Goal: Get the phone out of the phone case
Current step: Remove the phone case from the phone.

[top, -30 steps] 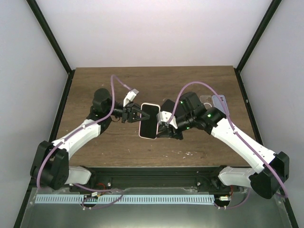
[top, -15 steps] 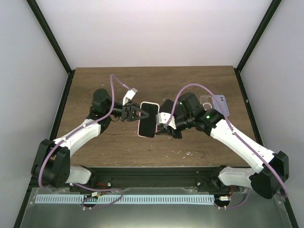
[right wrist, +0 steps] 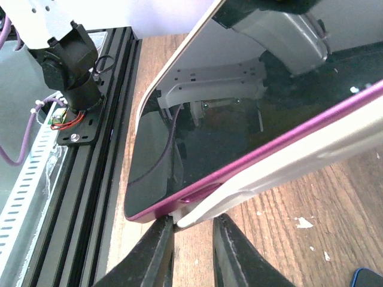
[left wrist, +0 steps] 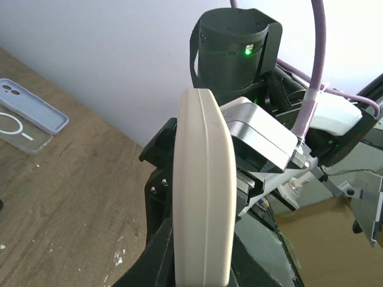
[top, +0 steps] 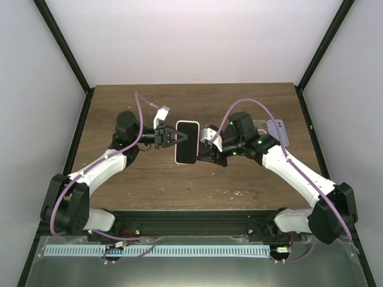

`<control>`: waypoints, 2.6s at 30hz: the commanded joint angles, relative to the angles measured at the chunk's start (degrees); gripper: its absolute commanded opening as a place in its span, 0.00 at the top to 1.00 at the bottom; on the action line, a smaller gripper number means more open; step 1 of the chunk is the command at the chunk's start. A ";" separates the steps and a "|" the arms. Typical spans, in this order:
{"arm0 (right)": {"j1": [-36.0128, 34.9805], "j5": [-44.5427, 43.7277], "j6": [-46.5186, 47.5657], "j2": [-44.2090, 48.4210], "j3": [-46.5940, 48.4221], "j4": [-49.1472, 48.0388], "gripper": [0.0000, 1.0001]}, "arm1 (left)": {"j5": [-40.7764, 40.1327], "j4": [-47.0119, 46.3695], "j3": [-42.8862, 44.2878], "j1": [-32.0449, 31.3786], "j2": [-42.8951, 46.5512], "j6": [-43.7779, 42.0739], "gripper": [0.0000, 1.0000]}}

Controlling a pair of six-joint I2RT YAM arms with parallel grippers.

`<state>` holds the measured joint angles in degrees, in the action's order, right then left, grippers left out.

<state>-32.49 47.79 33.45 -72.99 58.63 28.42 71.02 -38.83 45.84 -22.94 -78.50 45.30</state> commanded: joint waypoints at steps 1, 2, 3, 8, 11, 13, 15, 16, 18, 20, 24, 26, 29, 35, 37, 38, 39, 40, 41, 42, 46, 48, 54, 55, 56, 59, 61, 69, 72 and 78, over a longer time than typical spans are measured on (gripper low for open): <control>1.46 -3.15 -7.33 -1.74 1.61 -12.07 0.80 | 5.44 -2.65 1.04 -3.09 1.10 3.14 1.00; 1.43 -3.02 -8.51 -1.81 1.84 -12.37 0.78 | 5.44 -2.53 1.01 -3.08 0.93 3.13 1.00; 1.46 -2.85 -9.34 -2.01 2.24 -12.47 0.74 | 5.44 -2.54 1.00 -3.08 0.78 3.12 1.00; 1.67 -1.25 -13.50 -3.34 5.22 -12.03 0.64 | 5.53 -2.47 0.96 -3.16 0.04 2.96 1.00; 2.19 0.19 -17.13 -4.37 6.72 -12.82 0.59 | 5.51 -2.10 1.00 -3.24 -0.31 2.49 1.00; 2.59 1.44 -19.86 -5.47 7.79 -13.46 0.58 | 5.45 -1.44 1.08 -3.37 -0.57 1.91 1.00; 3.37 3.72 -23.27 -6.49 8.55 -14.38 0.56 | 5.27 -0.51 1.16 -3.62 -0.81 1.16 1.00; 3.78 5.18 -24.94 -6.99 8.81 -15.06 0.56 | 5.20 0.41 1.30 -3.85 -0.87 0.71 1.00; 4.64 8.40 -28.07 -7.60 8.91 -16.72 0.55 | 5.22 1.60 1.52 -4.46 -0.95 -0.23 1.00; 4.89 10.08 -30.09 -8.00 8.87 -18.02 0.54 | 5.06 3.45 1.68 -5.13 -0.82 -1.63 1.00; 4.87 16.73 -33.16 -7.90 7.99 -22.30 0.48 | 4.62 8.91 2.81 -6.39 -0.91 -5.65 1.00; 4.89 20.66 -34.67 -7.61 7.21 -25.24 0.46 | 4.41 9.66 2.89 -6.87 -1.29 -6.17 1.00; 4.81 24.02 -37.30 -6.99 6.43 -28.88 0.45 | 4.17 10.22 3.02 -7.48 -2.16 -6.27 1.00; 4.82 24.81 -40.43 -6.12 4.77 -32.01 0.76 | 2.31 13.40 3.63 -7.83 -2.97 -8.35 1.00; 4.80 25.00 -41.08 -5.28 2.95 -32.36 0.93 | -0.80 19.41 4.52 -7.82 -2.74 -12.15 1.00; 4.80 24.95 -41.10 -4.61 1.89 -32.18 0.98 | -2.86 23.19 5.09 -7.61 -2.59 -14.27 1.00; 4.80 24.79 -40.94 -3.85 0.70 -31.61 0.99 | -4.96 25.88 5.47 -7.35 -2.42 -15.73 0.98; 4.76 24.51 -40.32 -2.92 -0.29 -30.51 0.99 | -6.79 27.05 5.45 -7.02 -2.33 -16.21 0.95; 4.80 24.15 -39.41 -2.22 -1.15 -28.65 0.99 | -8.58 27.66 5.37 -6.65 -2.09 -16.22 0.90; 4.88 23.57 -38.40 -1.37 -2.00 -26.90 0.99 | -10.76 28.44 5.25 -6.34 -1.82 -16.10 0.82; 4.94 17.05 -36.03 0.66 -3.65 -18.37 0.99 | -19.04 30.73 5.15 -5.56 0.18 -16.17 0.61; 4.98 13.54 -36.13 1.23 -4.35 -14.90 0.99 | -24.03 33.58 5.63 -5.69 2.20 -18.24 0.53; 5.00 3.19 -40.23 2.31 -5.97 -7.64 0.99 | -45.98 46.06 7.17 -8.41 9.73 -23.97 0.46; 4.97 0.89 -41.24 2.26 -5.85 -6.51 0.99 | -49.61 47.59 6.80 -9.39 10.69 -24.14 0.46; 4.98 -1.19 -42.15 2.23 -5.63 -5.13 0.99 | -52.70 48.73 6.31 -10.61 11.67 -24.09 0.46; 4.98 -7.32 -45.37 1.79 -5.13 -0.85 0.99 | -58.84 50.34 3.62 -15.02 14.07 -22.86 0.48; 4.98 -9.49 -47.14 0.96 -5.07 2.12 0.99 | -62.71 50.84 1.33 -18.47 15.43 -21.93 0.49; 4.98 -5.44 -55.69 -2.02 -7.71 7.14 0.99 | -80.34 53.33 -2.78 -33.56 18.13 -19.61 0.50; 4.37 -4.35 -57.25 -3.97 -8.52 6.44 0.99 | -83.67 53.53 -3.81 -37.38 17.83 -19.58 0.50; -1.56 -5.82 -58.11 -9.97 -5.30 6.44 0.99 | -87.05 53.68 -4.14 -42.73 14.65 -19.38 0.51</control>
<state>-30.22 40.23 -22.85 -80.49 49.52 35.86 -10.92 14.70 42.04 -63.20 -61.98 25.36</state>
